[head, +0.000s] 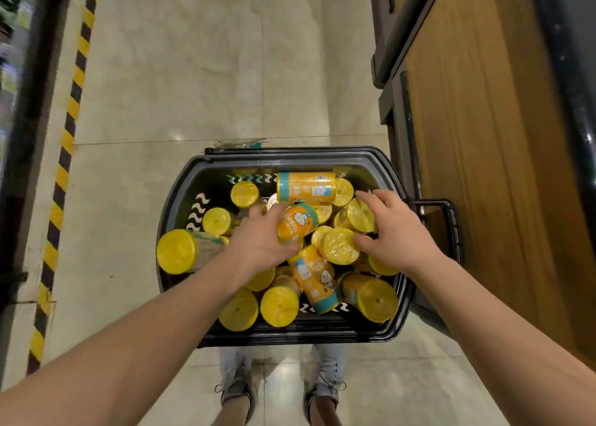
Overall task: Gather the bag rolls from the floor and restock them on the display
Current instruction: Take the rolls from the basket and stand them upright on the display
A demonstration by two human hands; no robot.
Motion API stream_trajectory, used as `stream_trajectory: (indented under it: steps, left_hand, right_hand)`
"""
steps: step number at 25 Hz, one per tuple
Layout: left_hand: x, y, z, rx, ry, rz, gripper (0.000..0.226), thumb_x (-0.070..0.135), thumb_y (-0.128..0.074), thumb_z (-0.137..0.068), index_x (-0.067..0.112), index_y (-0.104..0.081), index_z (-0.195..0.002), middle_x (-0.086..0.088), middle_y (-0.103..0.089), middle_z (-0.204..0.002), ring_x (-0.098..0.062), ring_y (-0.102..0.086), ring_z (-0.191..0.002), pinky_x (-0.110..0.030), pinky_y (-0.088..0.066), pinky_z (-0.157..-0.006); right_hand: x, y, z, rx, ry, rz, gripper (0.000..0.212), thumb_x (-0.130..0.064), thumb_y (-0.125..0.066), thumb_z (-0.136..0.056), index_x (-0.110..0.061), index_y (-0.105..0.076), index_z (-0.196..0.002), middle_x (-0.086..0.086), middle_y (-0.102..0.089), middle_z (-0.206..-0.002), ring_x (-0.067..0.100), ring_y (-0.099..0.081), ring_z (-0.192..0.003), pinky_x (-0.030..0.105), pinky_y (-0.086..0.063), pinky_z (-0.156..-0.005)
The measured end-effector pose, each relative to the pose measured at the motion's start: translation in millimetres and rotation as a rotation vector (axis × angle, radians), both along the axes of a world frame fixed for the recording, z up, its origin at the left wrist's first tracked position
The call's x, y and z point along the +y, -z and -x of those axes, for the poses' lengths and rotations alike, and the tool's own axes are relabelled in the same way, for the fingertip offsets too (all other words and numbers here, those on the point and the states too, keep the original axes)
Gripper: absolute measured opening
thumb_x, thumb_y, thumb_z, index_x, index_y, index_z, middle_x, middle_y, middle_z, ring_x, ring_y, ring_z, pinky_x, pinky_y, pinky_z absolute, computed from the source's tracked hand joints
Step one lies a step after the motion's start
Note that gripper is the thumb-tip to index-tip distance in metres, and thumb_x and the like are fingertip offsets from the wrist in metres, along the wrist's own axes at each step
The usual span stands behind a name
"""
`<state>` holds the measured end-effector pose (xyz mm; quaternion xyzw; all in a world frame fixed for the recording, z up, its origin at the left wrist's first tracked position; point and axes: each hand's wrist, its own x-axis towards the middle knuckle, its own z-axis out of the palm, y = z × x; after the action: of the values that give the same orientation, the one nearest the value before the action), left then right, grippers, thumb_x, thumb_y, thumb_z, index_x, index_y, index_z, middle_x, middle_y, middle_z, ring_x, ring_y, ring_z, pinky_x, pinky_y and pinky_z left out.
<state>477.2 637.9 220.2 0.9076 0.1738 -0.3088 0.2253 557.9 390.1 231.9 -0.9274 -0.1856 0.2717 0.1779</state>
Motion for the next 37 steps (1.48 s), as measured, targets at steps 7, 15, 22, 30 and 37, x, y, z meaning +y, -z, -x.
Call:
stream_trajectory:
  steps: [7, 15, 22, 30, 37]
  left_hand:
    - [-6.5, 29.5, 7.0, -0.145, -0.136, 0.006, 0.079, 0.043, -0.082, -0.075, 0.019, -0.042, -0.139, -0.011, -0.049, -0.133, -0.034, -0.053, -0.119, -0.049, -0.051, -0.096]
    - [-4.7, -43.3, 9.6, -0.339, -0.028, 0.022, 0.071, 0.032, -0.077, -0.079, 0.024, -0.043, -0.14, 0.0, -0.047, -0.133, -0.026, -0.034, -0.125, -0.037, -0.039, -0.097]
    - [16.8, -189.5, 0.6, -0.461, -0.052, 0.06, 0.082, 0.029, -0.082, -0.07, 0.032, -0.05, -0.145, -0.007, -0.047, -0.134, -0.031, -0.037, -0.129, -0.035, -0.032, -0.107]
    - [-0.4, -503.0, -11.1, -0.746, 0.062, 0.172, 0.082, 0.041, -0.083, -0.064, 0.033, -0.053, -0.14, 0.012, -0.059, -0.127, -0.013, -0.055, -0.116, -0.022, -0.047, -0.096]
    - [-57.7, -656.5, -10.7, -0.973, 0.049, 0.521, 0.054, 0.029, -0.087, -0.075, 0.04, -0.062, -0.122, 0.02, -0.062, -0.112, -0.001, -0.065, -0.097, -0.01, -0.052, -0.071]
  right_hand:
    - [24.3, 14.2, -13.1, 0.137, 0.319, 0.064, 0.088, -0.064, -0.07, -0.081, -0.027, -0.034, -0.152, 0.01, -0.047, -0.143, 0.031, -0.052, -0.127, 0.044, -0.049, -0.095]
    - [30.0, -2.1, -13.2, 0.26, 0.681, -0.005, 0.074, -0.056, -0.075, -0.081, -0.023, -0.05, -0.142, 0.009, -0.059, -0.133, 0.026, -0.057, -0.106, 0.035, -0.047, -0.079]
    - [17.1, -182.6, -23.3, -0.007, 0.263, -0.046, 0.07, -0.043, -0.08, -0.069, -0.024, -0.049, -0.13, 0.004, -0.051, -0.123, 0.026, -0.057, -0.108, 0.043, -0.051, -0.094]
    - [-22.4, -511.4, -6.0, -0.283, 0.003, -0.203, 0.087, -0.057, -0.065, -0.062, -0.033, -0.045, -0.142, -0.007, -0.05, -0.134, 0.013, -0.052, -0.123, 0.034, -0.046, -0.102]
    - [-93.5, -653.4, 42.9, -0.542, 0.288, -0.506, 0.072, -0.044, -0.081, -0.078, -0.037, -0.046, -0.14, -0.019, -0.055, -0.124, 0.001, -0.054, -0.107, 0.006, -0.038, -0.077]
